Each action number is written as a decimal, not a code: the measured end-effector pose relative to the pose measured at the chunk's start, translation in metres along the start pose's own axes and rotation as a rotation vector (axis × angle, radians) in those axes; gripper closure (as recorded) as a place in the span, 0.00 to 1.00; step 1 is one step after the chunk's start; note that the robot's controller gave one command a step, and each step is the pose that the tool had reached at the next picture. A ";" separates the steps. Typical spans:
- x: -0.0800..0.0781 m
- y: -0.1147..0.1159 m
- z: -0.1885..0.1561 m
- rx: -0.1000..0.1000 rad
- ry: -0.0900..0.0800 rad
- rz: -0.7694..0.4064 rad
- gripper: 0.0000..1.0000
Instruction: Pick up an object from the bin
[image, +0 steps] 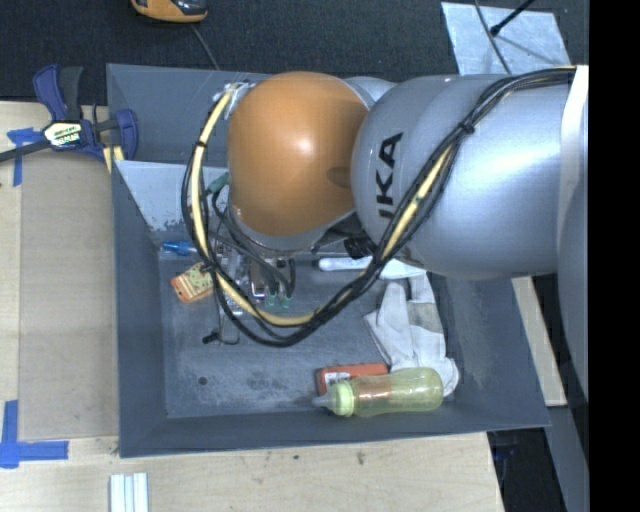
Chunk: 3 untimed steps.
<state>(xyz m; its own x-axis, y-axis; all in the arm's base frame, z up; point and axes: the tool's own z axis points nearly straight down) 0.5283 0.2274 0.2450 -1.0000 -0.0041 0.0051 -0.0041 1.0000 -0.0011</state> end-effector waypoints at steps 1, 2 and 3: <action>-0.002 -0.001 -0.005 -0.002 -0.008 0.004 0.00; -0.028 -0.001 0.060 -0.004 -0.011 0.104 0.00; -0.082 -0.015 0.082 -0.002 -0.009 -0.077 0.00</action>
Offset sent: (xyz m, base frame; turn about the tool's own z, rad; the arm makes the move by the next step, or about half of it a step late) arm 0.0678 -0.0001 -0.1750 0.2676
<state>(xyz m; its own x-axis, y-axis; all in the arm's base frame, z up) 0.6104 0.2129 0.1630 -0.9967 -0.0815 -0.0041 -0.0815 0.9967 0.0010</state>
